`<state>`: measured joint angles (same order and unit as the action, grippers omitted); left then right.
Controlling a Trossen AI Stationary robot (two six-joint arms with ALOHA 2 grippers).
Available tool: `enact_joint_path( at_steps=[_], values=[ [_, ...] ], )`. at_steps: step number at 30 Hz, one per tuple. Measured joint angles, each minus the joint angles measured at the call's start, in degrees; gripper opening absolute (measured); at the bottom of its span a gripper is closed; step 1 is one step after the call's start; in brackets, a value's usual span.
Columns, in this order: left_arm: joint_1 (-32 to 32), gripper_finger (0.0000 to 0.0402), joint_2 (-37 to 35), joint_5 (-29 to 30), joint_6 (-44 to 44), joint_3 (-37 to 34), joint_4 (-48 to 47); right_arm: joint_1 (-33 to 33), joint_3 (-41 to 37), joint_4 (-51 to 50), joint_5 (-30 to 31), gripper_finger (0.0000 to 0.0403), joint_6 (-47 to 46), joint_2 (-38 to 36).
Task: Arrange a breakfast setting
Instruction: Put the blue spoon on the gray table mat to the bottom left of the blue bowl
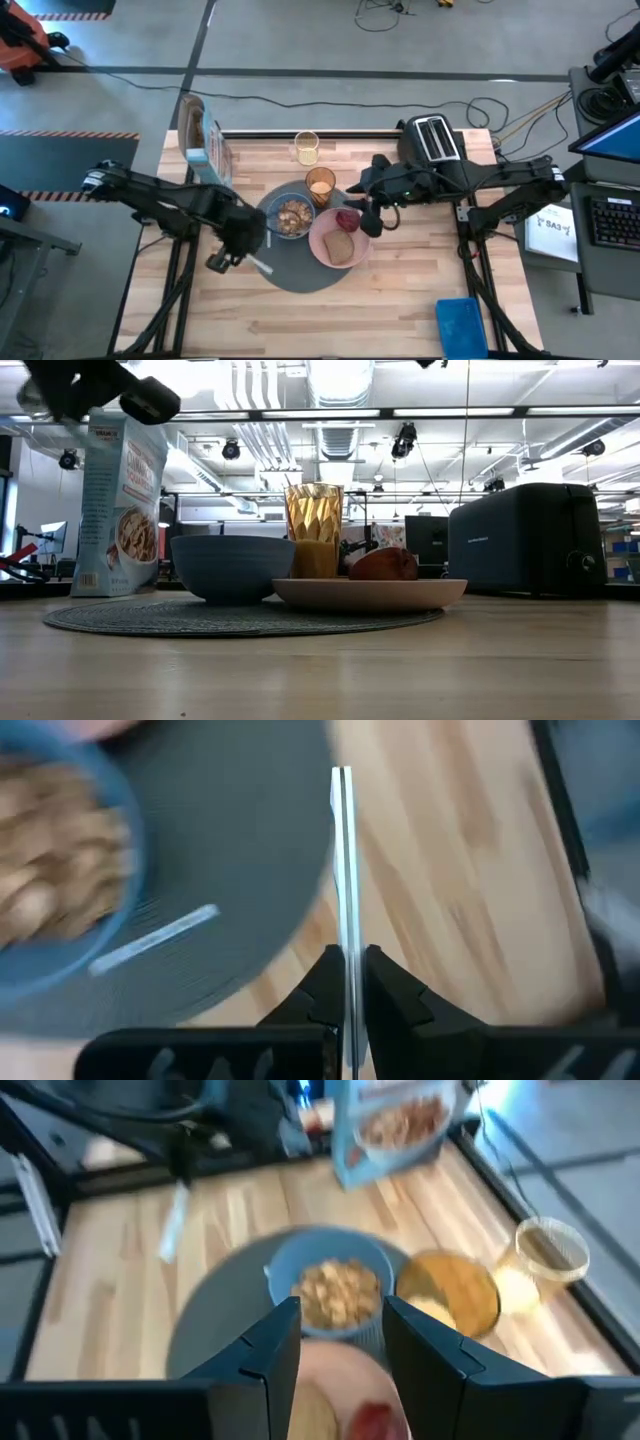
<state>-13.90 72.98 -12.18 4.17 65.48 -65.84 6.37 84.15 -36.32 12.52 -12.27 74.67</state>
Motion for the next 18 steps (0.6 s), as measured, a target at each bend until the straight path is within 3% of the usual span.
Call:
enact_joint_path(
  at_steps=[5,9,13,18],
  values=[
    [0.6,0.0002,2.5,-3.9,20.5,-0.3,-1.1,0.0,-0.1,-2.9,0.9,0.0133,-1.4,0.6],
    [2.3,0.0003,3.7,-4.4,31.5,-1.8,-0.7,0.0,-0.1,-3.5,1.0,0.013,-2.1,1.6],
    [3.9,0.0009,4.2,-9.9,45.0,-5.3,1.0,-0.1,-0.1,-4.3,1.0,0.0132,-1.2,2.5],
    [6.7,0.0011,5.6,-9.5,55.7,-8.6,3.8,-0.1,-0.1,-4.1,1.1,0.0134,-1.1,3.3]
  ],
)
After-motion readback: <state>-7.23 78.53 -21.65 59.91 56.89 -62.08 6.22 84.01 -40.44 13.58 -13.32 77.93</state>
